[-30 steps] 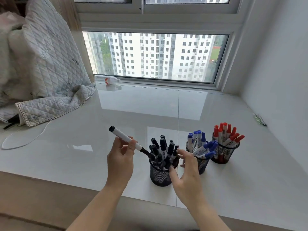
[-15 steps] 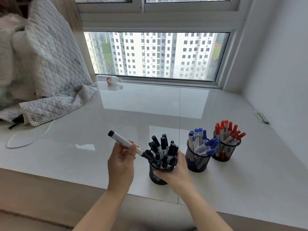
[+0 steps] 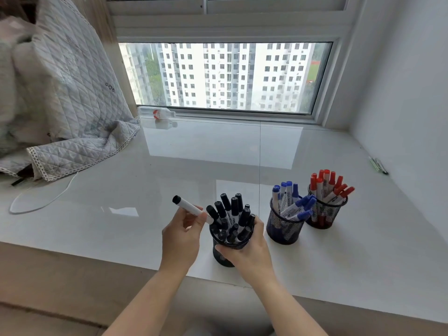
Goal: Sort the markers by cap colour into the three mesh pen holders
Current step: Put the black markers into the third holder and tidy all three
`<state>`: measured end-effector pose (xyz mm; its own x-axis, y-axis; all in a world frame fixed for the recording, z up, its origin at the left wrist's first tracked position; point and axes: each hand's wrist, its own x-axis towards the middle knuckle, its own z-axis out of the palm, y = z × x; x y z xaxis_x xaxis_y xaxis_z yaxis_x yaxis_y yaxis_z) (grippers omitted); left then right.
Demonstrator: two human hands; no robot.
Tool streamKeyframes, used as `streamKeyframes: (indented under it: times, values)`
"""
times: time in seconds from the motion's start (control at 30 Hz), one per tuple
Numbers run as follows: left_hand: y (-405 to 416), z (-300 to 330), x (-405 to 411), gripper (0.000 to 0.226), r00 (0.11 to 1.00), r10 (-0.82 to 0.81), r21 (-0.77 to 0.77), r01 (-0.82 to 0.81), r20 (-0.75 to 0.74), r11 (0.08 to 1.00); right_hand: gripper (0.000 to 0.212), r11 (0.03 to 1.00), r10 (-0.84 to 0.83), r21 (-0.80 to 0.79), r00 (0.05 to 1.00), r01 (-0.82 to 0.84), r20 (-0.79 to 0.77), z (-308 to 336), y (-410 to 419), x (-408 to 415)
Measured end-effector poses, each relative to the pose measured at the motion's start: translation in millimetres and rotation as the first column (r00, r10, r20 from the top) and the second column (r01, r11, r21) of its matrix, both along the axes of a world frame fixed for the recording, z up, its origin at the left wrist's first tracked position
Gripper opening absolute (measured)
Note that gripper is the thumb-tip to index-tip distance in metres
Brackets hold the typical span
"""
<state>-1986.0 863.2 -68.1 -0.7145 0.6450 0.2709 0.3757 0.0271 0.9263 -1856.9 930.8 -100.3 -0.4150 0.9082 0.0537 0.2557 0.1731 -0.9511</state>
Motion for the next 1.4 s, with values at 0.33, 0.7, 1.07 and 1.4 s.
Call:
streamKeyframes:
  times: [0.33, 0.7, 1.07, 1.4]
  values:
    - [5, 7, -4, 0.016, 0.977, -0.106, -0.113, 0.085, -0.186, 0.99, 0.088, 0.998, -0.061, 0.019, 0.998, 0.06, 0.023, -4, -3, -8]
    - [7, 19, -3, 0.06, 0.951, 0.019, -0.002, -0.021, -0.308, 1.0, 0.092, 0.996, -0.081, 0.038, 0.995, 0.079, 0.058, -8, -3, -9]
    - [1, 13, -9, 0.03, 0.953, 0.036, 0.171, 0.016, -0.302, 0.985, 0.093, 0.993, -0.097, 0.07, 0.992, 0.091, 0.082, -12, -3, -10]
    - [4, 24, -22, 0.017, 0.876, 0.041, 0.343, -0.23, 0.481, 0.911, 0.091, 0.991, -0.099, 0.097, 0.992, 0.09, 0.085, -13, -2, -9]
